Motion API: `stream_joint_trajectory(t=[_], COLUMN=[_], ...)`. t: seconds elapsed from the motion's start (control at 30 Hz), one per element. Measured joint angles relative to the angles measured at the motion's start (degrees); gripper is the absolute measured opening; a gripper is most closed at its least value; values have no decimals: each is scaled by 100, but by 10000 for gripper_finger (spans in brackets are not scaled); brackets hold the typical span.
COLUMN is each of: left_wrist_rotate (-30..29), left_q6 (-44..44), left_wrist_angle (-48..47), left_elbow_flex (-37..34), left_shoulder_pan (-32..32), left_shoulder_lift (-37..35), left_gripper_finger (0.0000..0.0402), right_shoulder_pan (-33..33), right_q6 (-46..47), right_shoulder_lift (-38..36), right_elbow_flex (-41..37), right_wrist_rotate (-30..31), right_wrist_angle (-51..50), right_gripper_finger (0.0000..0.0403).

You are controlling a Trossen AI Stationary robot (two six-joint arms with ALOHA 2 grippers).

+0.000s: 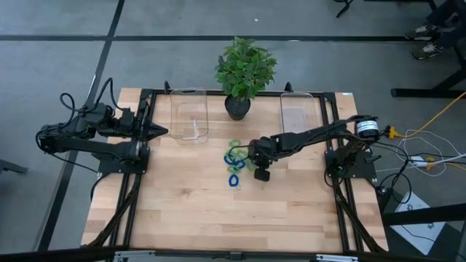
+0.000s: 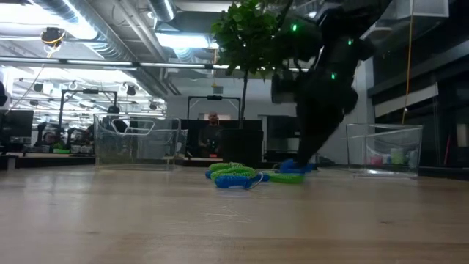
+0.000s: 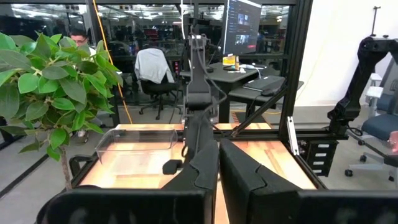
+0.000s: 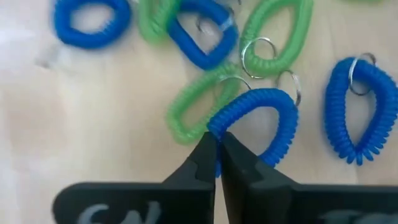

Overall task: Sort spring keychains
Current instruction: Put the blue spring keychain into the right transparent bin

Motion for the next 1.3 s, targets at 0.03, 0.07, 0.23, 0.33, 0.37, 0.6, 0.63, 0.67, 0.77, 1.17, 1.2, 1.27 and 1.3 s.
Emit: stream_joint_trajectory(t=[0.03, 0.07, 0.23, 0.33, 0.37, 0.6, 0.63, 0.67, 0.77, 1.17, 1.2, 1.27, 1.3], left_wrist_rotate=[0, 0, 0, 0, 0, 0, 0, -2, -1, -2, -2, -2, -2], left_q6=[0, -2, 0, 0, 0, -1, -2, 0, -1, 0, -1, 0, -1], left_wrist_angle=[1, 0, 2, 2, 2, 2, 0, 0, 1, 2, 1, 2, 1], left_elbow_flex=[0, 0, 0, 0, 0, 0, 0, 0, 0, 0, 0, 0, 0], left_shoulder_pan=[1, 0, 0, 2, 2, 2, 1, 0, 1, 2, 0, 0, 0], left_shoulder_lift=[1, 2, 0, 0, 0, 0, 1, 0, 2, 2, 2, 0, 1], left_gripper_finger=[11, 10, 9, 12, 13, 8, 8, 9, 12, 11, 12, 13, 12], right_shoulder_pan=[2, 2, 2, -17, -27, -158, -162, -169, -204, -294, -295, -317, -336], right_q6=[62, 130, 392, 424, 434, 438, 436, 411, 411, 312, 268, 234, 227], right_shoulder_lift=[-86, -166, -801, -1271, -1444, -2491, -2625, -2728, -2986, -3193, -3193, -3193, -3193], right_elbow_flex=[0, 0, 2, 4, 4, 16, 20, 20, 22, 22, 22, 22, 22], right_wrist_rotate=[-16, -16, -24, -161, -224, -623, -626, -625, -653, -414, -366, -239, -212], right_wrist_angle=[-4, -9, 179, 452, 573, 1735, 1886, 1983, 2256, 2479, 2479, 2479, 2479], right_gripper_finger=[7, 9, 11, 10, 9, 10, 11, 12, 13, 14, 14, 14, 15])
